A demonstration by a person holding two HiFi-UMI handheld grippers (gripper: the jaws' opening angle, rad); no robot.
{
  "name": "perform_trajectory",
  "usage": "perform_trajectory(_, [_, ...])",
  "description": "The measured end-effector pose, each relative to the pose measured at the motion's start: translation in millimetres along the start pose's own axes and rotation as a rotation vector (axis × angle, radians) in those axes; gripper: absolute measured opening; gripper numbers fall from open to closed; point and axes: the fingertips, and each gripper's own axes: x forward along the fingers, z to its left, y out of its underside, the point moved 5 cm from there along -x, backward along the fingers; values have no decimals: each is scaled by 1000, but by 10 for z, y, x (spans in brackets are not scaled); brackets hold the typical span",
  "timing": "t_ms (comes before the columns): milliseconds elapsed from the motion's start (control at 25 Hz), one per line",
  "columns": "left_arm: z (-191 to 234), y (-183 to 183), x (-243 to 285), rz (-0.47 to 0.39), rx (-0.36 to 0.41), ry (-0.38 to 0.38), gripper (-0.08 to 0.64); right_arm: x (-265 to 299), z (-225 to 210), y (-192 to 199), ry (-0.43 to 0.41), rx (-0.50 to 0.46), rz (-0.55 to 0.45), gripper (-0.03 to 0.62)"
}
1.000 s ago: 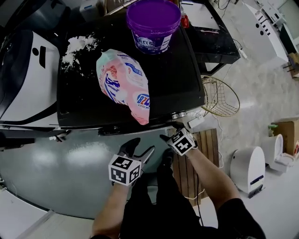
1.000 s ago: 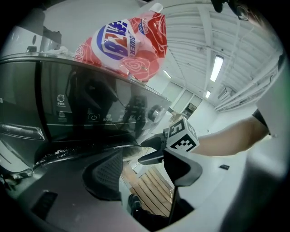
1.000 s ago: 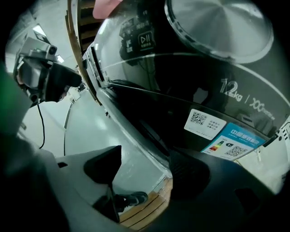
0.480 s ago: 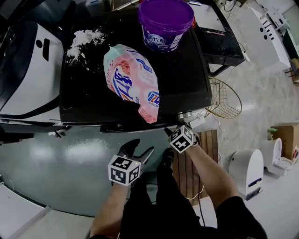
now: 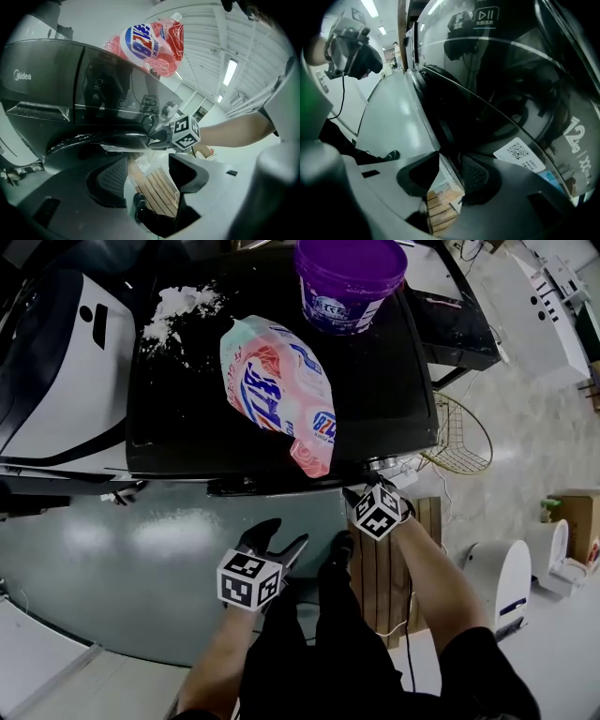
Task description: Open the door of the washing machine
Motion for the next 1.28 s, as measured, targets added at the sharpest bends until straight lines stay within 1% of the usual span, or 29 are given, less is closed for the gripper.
perform_trajectory(120, [1, -28, -18, 7, 24, -7, 287, 26, 9, -1, 18, -4, 7, 152])
perform_trajectory(240, [-15, -94, -91, -16, 32, -29, 285, 3, 27, -9, 34, 1, 22, 144])
perform_trajectory(400, [-5, -103, -233, -28, 38, -52, 279, -39, 54, 2, 67, 41, -16, 137])
perform_trajectory(480, [15, -60, -291, -18, 40, -57, 278, -41, 47, 16, 57, 25, -12, 133])
perform_trajectory(640, [78, 56, -378, -2, 21, -79, 275, 32, 52, -7, 38, -72, 20, 141])
perform_trajectory(760, [57, 85, -387, -10, 18, -77, 273, 70, 20, -10, 47, -72, 50, 146])
perform_trajectory(800, [47, 102, -407, -13, 16, -78, 273, 64, 28, -5, 34, -71, 64, 143])
perform_trajectory(880, [46, 142, -478, -19, 7, -89, 273, 18, 172, 66, -40, -75, 82, 133])
perform_trajectory(920, [54, 154, -523, -23, 0, -95, 273, -16, 323, 152, -83, -65, 67, 123])
perform_trajectory(960, [61, 161, -575, -28, -5, -99, 273, -46, 509, 259, -101, -35, 33, 123])
perform_trajectory(1000, [57, 170, -630, -30, -8, -101, 270, -71, 702, 360, -91, 11, -5, 123])
perform_trajectory(1040, [40, 183, -679, -29, -5, -99, 268, -97, 872, 435, -62, 60, -28, 124])
perform_trajectory(1120, [-12, 210, -762, -28, 5, -97, 268, -144, 1103, 515, -18, 139, -25, 128])
perform_trajectory(1200, [-37, 230, -852, -31, 4, -99, 268, -171, 1273, 544, -22, 192, -2, 130])
perform_trajectory(1280, [-52, 231, -934, -39, -2, -99, 268, -191, 1422, 557, -42, 222, 14, 129])
